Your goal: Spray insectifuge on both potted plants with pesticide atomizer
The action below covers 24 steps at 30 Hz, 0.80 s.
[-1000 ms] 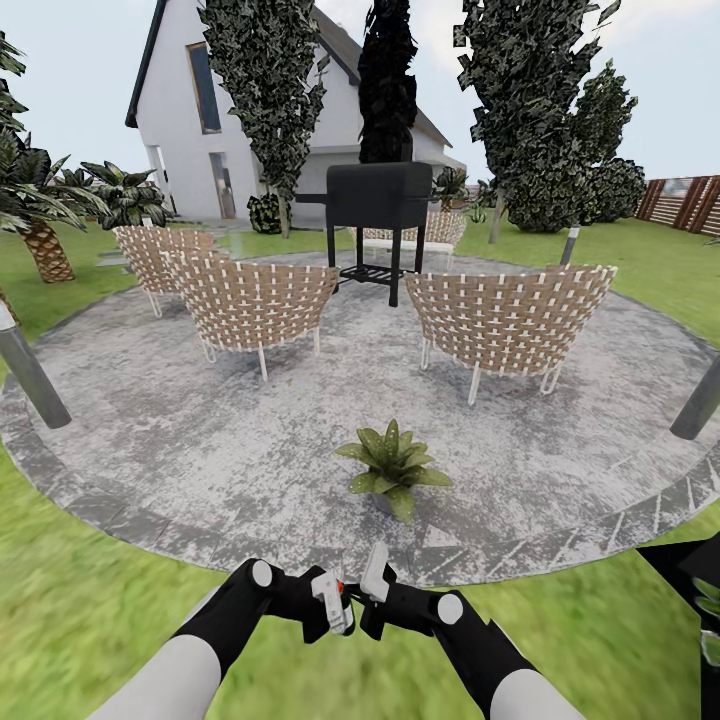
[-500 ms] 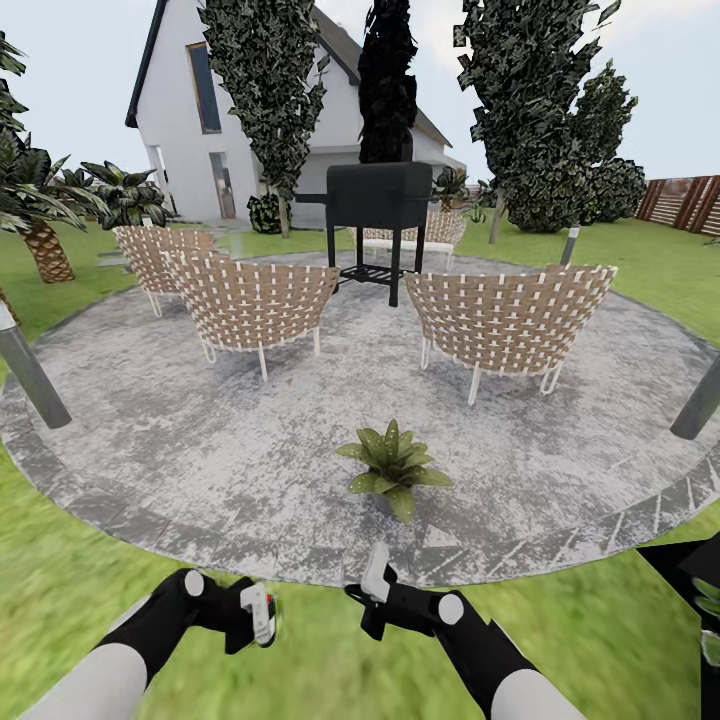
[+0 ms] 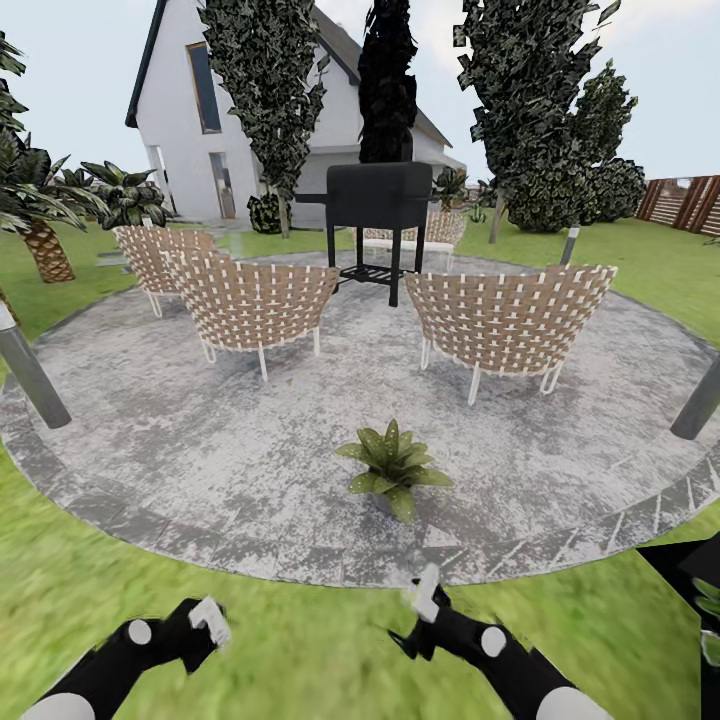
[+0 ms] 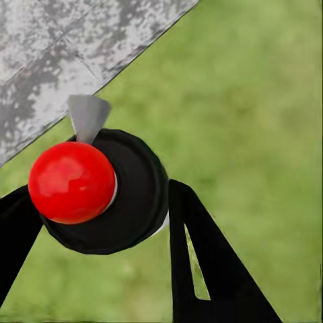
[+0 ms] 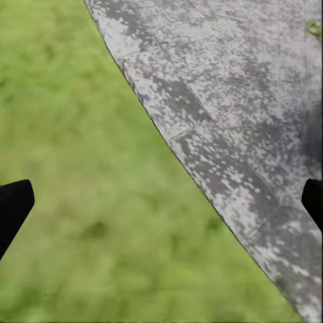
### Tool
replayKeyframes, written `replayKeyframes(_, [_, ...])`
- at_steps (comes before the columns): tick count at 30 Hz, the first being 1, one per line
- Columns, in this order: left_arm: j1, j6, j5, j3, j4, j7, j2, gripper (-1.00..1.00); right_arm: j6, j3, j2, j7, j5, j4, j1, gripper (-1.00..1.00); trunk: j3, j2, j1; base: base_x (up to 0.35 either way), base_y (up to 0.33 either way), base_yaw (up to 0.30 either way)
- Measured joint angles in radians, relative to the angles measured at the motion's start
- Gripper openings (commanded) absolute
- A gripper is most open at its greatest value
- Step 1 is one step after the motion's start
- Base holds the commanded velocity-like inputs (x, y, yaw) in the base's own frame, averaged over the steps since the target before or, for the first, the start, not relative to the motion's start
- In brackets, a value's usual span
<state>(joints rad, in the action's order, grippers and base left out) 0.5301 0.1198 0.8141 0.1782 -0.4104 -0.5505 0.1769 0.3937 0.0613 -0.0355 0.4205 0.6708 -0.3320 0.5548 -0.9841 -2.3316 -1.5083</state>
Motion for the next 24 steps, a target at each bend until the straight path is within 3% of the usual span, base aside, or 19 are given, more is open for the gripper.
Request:
replayKeyframes(1, [-0.001,0.009,-0.041,0.041,0.027,0.028,-0.001,-1.0,0.002,-0.003,0.02,-0.101,-0.006,0.067,0.0,1.0,0.0,0.0,0.0,0.0,0.0,0.0])
replayKeyframes(3, [-0.006,0.048,-0.115,0.1,0.067,0.073,-0.001,-1.0,0.003,-0.01,0.042,-0.273,-0.062,0.169,0.0,1.0,0.0,0.0,0.0,0.0,0.0,0.0])
replayKeyframes(5, [-0.023,0.103,-0.188,0.133,0.101,0.135,-0.004,-1.0,0.002,-0.017,0.053,-0.438,-0.19,0.265,-0.002,1.0,0.0,0.0,0.0,0.0,0.0,0.0])
replayKeyframes(7, [-0.047,0.126,-0.259,0.144,0.126,0.224,-0.01,-1.0,0.01,-0.019,0.064,-0.55,-0.295,0.292,-0.017,1.0,0.0,0.0,0.0,0.0,0.0,0.0])
replayKeyframes(10, [-0.091,0.146,-0.348,0.146,0.161,0.314,-0.014,-1.0,0.057,-0.02,0.075,-0.603,-0.401,0.3,-0.046,1.0,0.0,0.0,0.0,0.0,0.0,0.0])
replayKeyframes(11, [-0.114,0.187,-0.375,0.147,0.167,0.33,-0.013,-1.0,0.087,-0.02,0.076,-0.609,-0.462,0.301,-0.057,1.0,0.0,0.0,0.0,0.0,0.0,0.0])
replayKeyframes(13, [-0.149,0.244,-0.418,0.148,0.17,0.342,-0.013,-1.0,0.105,-0.02,0.077,-0.611,-0.537,0.302,-0.076,1.0,0.0,0.0,0.0,0.0,0.0,0.0])
replayKeyframes(16, [-0.181,0.275,-0.493,0.148,0.173,0.375,-0.013,-1.0,0.128,-0.02,0.078,-0.614,-0.612,0.302,-0.096,1.0,0.0,0.0,0.0,0.0,0.0,0.0])
replayKeyframes(24, [-0.189,0.285,-0.517,0.147,0.241,0.398,-0.011,-1.0,0.137,-0.018,0.077,-0.616,-0.635,0.303,-0.113,1.0,0.0,0.0,0.0,0.0,0.0,0.0])
